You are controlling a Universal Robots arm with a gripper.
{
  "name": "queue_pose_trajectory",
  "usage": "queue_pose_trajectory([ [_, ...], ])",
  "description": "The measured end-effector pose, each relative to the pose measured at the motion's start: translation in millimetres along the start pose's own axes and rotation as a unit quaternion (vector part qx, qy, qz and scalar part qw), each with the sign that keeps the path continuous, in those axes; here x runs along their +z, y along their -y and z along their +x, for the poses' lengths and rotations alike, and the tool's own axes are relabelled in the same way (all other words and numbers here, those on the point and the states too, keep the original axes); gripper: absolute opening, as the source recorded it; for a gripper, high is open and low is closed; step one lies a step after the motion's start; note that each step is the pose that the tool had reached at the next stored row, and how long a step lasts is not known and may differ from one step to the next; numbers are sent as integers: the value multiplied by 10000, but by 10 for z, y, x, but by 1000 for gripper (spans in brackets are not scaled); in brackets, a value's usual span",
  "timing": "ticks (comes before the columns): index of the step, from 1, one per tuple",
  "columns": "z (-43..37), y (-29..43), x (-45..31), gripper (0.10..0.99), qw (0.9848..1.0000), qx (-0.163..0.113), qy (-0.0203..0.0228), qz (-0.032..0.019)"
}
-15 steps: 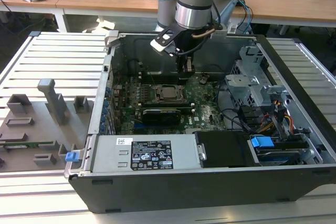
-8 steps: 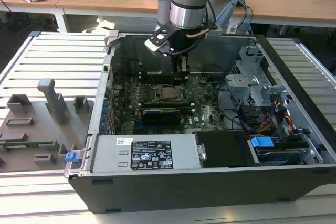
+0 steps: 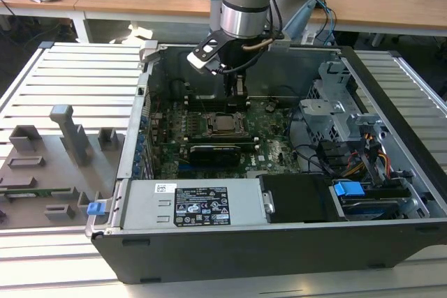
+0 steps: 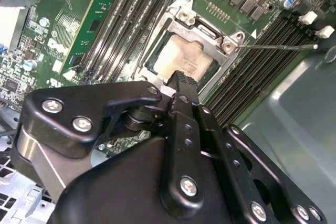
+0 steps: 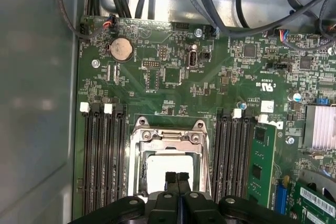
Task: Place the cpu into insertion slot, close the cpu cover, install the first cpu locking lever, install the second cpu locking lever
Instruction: 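Close the cpu cover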
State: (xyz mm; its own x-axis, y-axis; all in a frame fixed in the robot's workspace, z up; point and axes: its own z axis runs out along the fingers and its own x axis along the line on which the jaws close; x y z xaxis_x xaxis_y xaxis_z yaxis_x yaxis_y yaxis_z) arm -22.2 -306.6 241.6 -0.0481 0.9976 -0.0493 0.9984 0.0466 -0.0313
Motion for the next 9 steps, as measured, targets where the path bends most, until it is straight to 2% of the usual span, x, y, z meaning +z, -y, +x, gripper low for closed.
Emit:
queue_pose_trajectory([
  [6,5,56,42,106,10000,0,0,0],
  [9,8,69,92,106,10000,0,0,0],
])
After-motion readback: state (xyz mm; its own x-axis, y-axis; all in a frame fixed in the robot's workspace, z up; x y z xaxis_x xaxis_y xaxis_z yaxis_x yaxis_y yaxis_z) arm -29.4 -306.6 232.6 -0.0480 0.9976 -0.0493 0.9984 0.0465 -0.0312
